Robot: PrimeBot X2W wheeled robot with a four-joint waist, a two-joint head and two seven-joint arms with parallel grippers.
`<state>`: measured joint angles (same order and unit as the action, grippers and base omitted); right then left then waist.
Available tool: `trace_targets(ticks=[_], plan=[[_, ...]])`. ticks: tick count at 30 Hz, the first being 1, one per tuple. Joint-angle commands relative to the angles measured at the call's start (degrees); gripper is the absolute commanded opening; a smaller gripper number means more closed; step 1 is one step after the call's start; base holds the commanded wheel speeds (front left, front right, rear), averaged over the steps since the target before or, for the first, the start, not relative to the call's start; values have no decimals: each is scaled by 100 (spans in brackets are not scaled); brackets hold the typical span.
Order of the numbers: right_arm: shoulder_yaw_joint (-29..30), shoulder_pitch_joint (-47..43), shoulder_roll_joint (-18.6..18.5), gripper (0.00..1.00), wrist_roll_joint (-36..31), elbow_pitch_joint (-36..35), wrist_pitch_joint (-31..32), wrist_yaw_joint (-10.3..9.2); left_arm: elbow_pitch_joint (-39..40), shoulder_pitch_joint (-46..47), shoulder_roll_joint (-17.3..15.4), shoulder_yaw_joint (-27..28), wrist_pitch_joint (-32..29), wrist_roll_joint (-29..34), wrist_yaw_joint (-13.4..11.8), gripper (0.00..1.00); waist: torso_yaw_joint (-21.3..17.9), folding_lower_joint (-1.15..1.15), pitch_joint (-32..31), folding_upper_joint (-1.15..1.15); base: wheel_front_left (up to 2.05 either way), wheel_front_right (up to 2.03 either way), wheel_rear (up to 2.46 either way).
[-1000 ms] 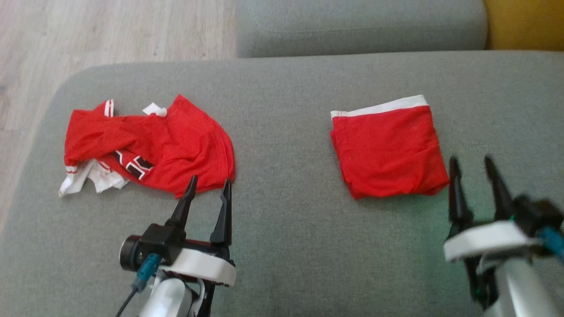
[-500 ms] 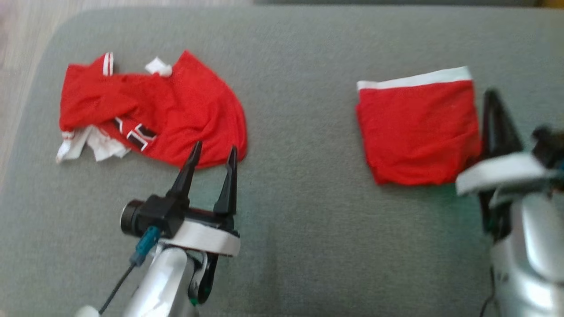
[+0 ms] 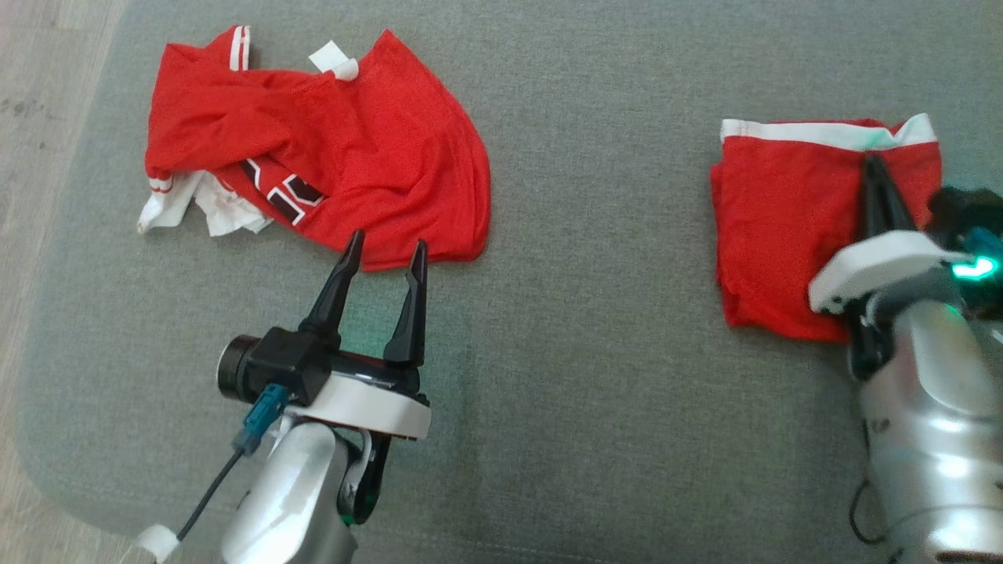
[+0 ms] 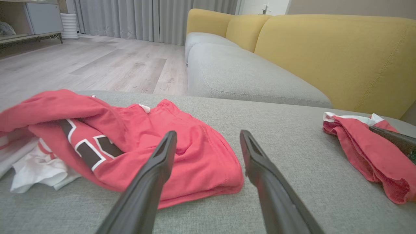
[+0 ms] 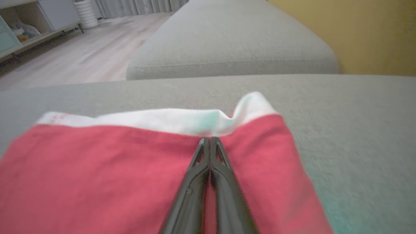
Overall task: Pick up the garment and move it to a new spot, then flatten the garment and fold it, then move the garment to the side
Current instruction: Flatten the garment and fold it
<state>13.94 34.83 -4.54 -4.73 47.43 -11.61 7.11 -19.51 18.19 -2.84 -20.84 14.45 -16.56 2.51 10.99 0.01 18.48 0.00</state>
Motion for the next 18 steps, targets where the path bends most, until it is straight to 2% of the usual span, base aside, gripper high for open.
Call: trace_targets(ticks=[1,5,10,15,18], plan=[[-212,263,78,0,-8,-101,-130,37,160,142,-14,138,54,-15,-6,100,-6,-1,-20,0,0,0,0],[-754,384,155,0,271,-103,-315,37,140,116,-11,194,54,-16,-16,100,-46,-1,-107,0,0,0,0],[-1745,188,164,0,1041,-217,-336,37,158,109,-7,204,54,-18,-16,100,-58,-1,-175,0,0,0,0],[-2075,44,165,0,1211,282,-338,37,171,88,-6,206,54,-16,-24,100,-78,-1,-218,0,0,0,0],[-2075,37,165,0,1355,224,-338,37,162,59,-5,238,54,-11,-30,100,-120,-1,-288,0,0,0,0]])
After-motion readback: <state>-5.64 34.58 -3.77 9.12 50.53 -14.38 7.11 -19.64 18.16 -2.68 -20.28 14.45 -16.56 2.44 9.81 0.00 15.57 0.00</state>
